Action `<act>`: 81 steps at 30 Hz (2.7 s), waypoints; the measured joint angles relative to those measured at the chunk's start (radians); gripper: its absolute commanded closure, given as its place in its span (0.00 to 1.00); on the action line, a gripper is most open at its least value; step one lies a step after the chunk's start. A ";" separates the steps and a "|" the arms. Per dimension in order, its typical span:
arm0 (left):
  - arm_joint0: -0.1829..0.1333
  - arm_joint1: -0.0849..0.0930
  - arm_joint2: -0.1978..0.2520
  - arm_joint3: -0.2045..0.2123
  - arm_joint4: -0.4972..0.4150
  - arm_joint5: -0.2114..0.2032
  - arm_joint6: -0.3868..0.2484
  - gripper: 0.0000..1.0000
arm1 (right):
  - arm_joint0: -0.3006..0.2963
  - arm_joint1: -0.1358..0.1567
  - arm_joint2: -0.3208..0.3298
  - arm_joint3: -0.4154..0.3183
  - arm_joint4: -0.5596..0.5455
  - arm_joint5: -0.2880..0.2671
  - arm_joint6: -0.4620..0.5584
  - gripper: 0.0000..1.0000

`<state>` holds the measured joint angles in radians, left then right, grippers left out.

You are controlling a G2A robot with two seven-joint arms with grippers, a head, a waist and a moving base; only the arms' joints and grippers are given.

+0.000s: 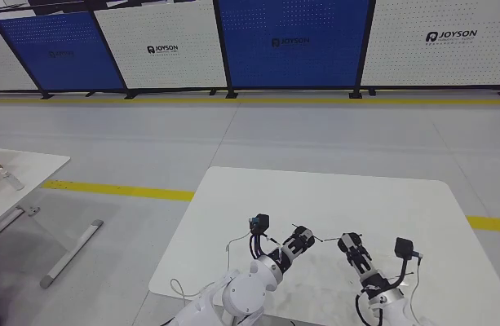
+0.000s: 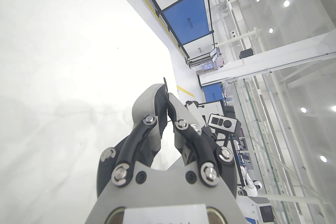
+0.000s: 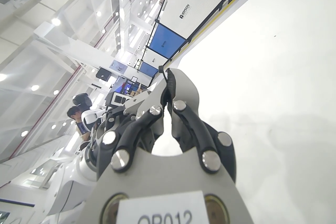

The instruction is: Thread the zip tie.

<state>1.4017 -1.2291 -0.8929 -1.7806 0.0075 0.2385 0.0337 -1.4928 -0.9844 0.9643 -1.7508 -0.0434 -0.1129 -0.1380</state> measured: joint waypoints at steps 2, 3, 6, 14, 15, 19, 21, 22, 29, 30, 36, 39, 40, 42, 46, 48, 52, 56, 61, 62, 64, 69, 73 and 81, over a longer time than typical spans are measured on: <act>0.000 0.000 0.000 0.000 0.000 0.000 0.000 1.00 | 0.000 -0.004 0.001 0.001 -0.005 0.007 0.009 1.00; 0.000 0.000 0.000 0.000 0.000 0.000 0.000 1.00 | 0.000 -0.006 0.001 0.002 -0.006 0.007 0.012 1.00; 0.000 0.000 0.000 0.000 0.000 0.000 0.000 1.00 | -0.001 -0.012 0.005 0.004 -0.007 0.005 0.017 1.00; 0.000 0.000 0.000 0.000 0.000 0.000 0.000 1.00 | -0.020 -0.023 0.031 -0.006 -0.021 -0.005 0.019 1.00; 0.000 0.000 0.000 0.000 0.000 0.000 0.000 1.00 | -0.022 -0.024 0.032 -0.007 -0.023 -0.004 0.021 1.00; 0.000 0.000 0.000 0.000 0.000 0.000 0.000 1.00 | -0.022 -0.031 0.034 -0.004 -0.030 0.004 0.034 1.00; 0.000 0.000 0.000 0.000 0.000 0.000 0.000 1.00 | -0.020 -0.035 0.034 -0.001 -0.034 0.009 0.039 1.00; 0.000 0.000 0.000 0.000 0.000 0.000 0.000 1.00 | -0.020 -0.037 0.035 0.000 -0.035 0.011 0.040 1.00; 0.000 0.000 0.000 0.000 0.000 0.000 0.000 1.00 | -0.031 -0.047 0.050 -0.004 -0.045 0.015 0.043 1.00; 0.000 0.000 0.000 0.000 0.000 0.000 0.000 1.00 | -0.033 -0.048 0.053 -0.005 -0.045 0.013 0.043 1.00; 0.000 0.000 0.000 0.000 0.000 0.000 0.000 1.00 | -0.046 -0.055 0.068 -0.009 -0.052 0.010 0.058 1.00; 0.000 0.000 0.000 0.000 0.000 0.000 0.000 1.00 | -0.045 -0.059 0.071 -0.010 -0.056 0.014 0.067 1.00; 0.000 0.000 0.000 0.000 0.000 0.000 0.000 1.00 | -0.044 -0.060 0.071 -0.010 -0.057 0.016 0.071 1.00; 0.000 0.000 0.000 0.000 0.000 0.000 0.000 1.00 | -0.042 -0.064 0.071 -0.007 -0.060 0.020 0.075 1.00; 0.000 0.000 0.000 0.000 0.000 0.000 0.000 1.00 | -0.039 -0.071 0.072 -0.002 -0.061 0.023 0.085 1.00; 0.000 0.000 0.000 0.000 0.000 0.000 0.000 1.00 | -0.038 -0.074 0.072 -0.001 -0.062 0.024 0.088 1.00; 0.000 0.000 0.000 0.000 0.000 0.000 0.000 1.00 | -0.041 -0.080 0.076 -0.002 -0.063 0.018 0.083 1.00; 0.000 0.000 0.000 0.000 0.000 0.000 0.000 1.00 | -0.054 -0.083 0.089 -0.007 -0.073 0.015 0.080 1.00; 0.000 0.000 0.000 0.000 0.000 0.000 0.000 1.00 | -0.070 -0.087 0.104 -0.022 -0.081 0.016 0.086 1.00; 0.000 0.000 0.000 0.000 0.000 0.000 0.000 1.00 | -0.071 -0.088 0.105 -0.023 -0.082 0.018 0.088 1.00; 0.000 0.000 0.000 0.000 0.000 0.000 0.000 1.00 | -0.071 -0.090 0.107 -0.024 -0.086 0.022 0.092 1.00; 0.000 0.000 0.000 0.000 0.000 0.000 0.000 1.00 | -0.064 -0.097 0.109 -0.018 -0.088 0.027 0.104 1.00; 0.000 0.000 0.000 0.000 0.000 0.000 0.000 1.00 | -0.063 -0.103 0.112 -0.013 -0.091 0.027 0.105 1.00; 0.000 0.000 0.000 0.000 0.000 0.000 0.000 1.00 | -0.084 -0.109 0.134 -0.014 -0.091 0.006 0.110 1.00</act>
<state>1.4017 -1.2291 -0.8929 -1.7806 0.0075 0.2385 0.0337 -1.5765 -1.0930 1.0988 -1.7646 -0.1346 -0.1074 -0.0276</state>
